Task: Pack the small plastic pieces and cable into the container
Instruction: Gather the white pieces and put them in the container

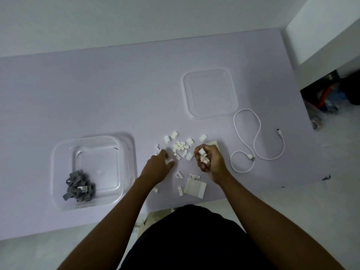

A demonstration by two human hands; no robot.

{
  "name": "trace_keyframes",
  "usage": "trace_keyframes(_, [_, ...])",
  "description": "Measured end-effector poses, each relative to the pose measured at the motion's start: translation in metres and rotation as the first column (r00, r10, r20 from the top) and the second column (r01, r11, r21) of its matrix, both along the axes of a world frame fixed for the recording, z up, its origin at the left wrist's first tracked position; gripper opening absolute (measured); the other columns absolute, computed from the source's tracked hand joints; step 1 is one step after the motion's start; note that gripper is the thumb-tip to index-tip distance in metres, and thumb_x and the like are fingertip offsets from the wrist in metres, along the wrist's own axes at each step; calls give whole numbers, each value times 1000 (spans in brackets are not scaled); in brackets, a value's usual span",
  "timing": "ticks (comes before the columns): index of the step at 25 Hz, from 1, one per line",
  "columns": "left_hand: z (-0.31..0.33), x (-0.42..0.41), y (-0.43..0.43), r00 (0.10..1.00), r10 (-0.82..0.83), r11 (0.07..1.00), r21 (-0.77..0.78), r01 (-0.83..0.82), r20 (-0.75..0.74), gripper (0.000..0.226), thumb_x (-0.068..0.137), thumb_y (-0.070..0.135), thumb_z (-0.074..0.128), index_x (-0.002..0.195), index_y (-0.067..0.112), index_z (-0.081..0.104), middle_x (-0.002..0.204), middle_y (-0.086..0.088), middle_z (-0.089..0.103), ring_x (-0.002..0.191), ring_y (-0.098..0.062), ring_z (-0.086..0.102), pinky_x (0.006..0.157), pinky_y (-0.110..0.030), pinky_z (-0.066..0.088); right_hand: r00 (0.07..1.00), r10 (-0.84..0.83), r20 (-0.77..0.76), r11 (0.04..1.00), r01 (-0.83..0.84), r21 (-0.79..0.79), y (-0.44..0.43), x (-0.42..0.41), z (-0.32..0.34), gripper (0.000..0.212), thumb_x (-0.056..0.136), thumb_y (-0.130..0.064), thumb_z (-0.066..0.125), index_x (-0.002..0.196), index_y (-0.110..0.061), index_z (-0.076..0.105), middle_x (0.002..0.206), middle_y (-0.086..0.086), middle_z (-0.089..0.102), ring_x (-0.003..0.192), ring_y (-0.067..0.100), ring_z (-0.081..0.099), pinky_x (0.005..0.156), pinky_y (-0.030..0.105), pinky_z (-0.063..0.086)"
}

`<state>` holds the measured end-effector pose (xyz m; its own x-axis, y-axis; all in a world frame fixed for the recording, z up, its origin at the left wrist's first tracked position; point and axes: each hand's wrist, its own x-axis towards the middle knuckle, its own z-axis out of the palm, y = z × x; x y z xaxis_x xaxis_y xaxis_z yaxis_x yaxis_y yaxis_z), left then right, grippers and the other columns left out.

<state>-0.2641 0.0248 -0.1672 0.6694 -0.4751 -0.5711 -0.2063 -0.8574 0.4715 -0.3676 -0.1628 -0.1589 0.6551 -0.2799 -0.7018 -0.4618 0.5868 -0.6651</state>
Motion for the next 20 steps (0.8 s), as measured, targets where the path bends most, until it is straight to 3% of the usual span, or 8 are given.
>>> trace_keyframes(3, [-3,-10,-6,996,-86,996,30,85,23,55,89,56,58,121,12,47,108,-15,67,99,-36,64,78,-36,46,987,8,-158,922,-69,-380,4,4,-7,49,101,-42,50,60,-14,54,55,1,51,44,15,43,47,25,32])
trace_keyframes(5, [-7,-12,-12,990,-128,991,39,126,52,50,95,49,53,123,9,43,108,-19,67,98,-38,65,76,-36,45,952,109,-288,682,-282,-675,9,3,-16,39,100,-39,53,75,-12,63,69,4,65,64,21,60,63,31,46])
trace_keyframes(8, [-10,-11,-17,990,-124,992,-1,124,62,40,100,35,48,126,5,43,108,-20,67,98,-39,66,75,-35,45,833,299,-465,484,-552,-679,23,1,-19,31,94,-45,60,111,-19,57,101,7,72,93,27,67,79,38,54])
trace_keyframes(10, [-11,-9,-17,997,-76,996,-38,77,27,37,100,29,47,128,5,43,109,-20,67,98,-38,66,75,-34,44,762,376,-527,361,-645,-674,33,4,-21,40,89,-44,67,116,-21,48,104,8,70,94,29,67,78,41,55])
trace_keyframes(13, [-10,-8,-7,999,8,995,-100,-11,-40,25,100,26,47,113,5,44,101,-19,66,91,-36,64,67,-31,41,766,345,-543,265,-634,-726,37,7,-25,40,89,-40,69,111,-17,46,101,11,69,93,34,67,74,41,54])
trace_keyframes(15, [-11,-4,0,985,120,982,-130,-136,-127,19,98,28,50,97,11,42,92,-15,66,81,-30,61,59,-29,38,773,335,-539,291,-629,-721,36,9,-28,38,90,-40,69,109,-15,47,99,12,68,92,33,65,73,40,53])
trace_keyframes(17, [-9,2,5,950,229,953,-148,-263,-212,21,94,31,54,87,16,40,91,-12,69,79,-25,60,59,-28,40,805,331,-492,414,-592,-691,34,9,-31,36,89,-41,69,106,-15,51,95,8,66,86,27,63,71,35,50])
trace_keyframes(20, [5,12,6,881,293,892,-225,-392,-371,25,94,35,53,84,19,38,96,-10,74,56,-17,52,51,-28,39,965,124,-229,853,-222,-473,31,11,-22,27,88,-45,70,88,-19,60,73,-1,57,58,13,51,55,26,39])
